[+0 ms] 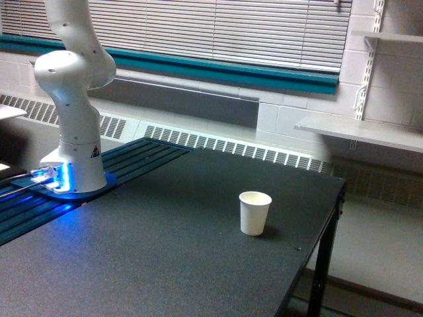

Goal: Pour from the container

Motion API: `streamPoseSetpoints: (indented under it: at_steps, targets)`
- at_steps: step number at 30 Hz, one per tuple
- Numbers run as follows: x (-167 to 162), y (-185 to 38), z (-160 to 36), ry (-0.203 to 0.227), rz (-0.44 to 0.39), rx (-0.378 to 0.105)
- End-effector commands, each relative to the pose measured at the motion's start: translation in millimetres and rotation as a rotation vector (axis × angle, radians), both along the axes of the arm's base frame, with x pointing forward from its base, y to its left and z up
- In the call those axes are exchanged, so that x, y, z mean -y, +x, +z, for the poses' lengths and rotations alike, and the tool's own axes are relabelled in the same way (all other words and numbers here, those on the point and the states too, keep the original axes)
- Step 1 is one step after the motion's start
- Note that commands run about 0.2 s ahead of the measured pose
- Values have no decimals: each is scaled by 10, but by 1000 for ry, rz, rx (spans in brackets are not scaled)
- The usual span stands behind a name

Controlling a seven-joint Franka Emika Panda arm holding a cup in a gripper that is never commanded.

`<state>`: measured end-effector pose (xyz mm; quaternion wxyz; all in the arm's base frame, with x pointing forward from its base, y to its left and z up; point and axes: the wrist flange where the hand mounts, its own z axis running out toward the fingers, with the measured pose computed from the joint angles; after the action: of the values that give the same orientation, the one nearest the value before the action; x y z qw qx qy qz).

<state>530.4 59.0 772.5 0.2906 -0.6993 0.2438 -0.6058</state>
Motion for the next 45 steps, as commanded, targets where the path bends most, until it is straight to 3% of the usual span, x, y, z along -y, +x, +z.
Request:
streamPoseSetpoints:
  at_steps: [1, 26, 45]
  targets:
    - [25, 69, -105, -1, -5, -28]
    - [54, 53, -240, -46, -14, -56]
    - [113, -185, -489, -88, -40, -65]
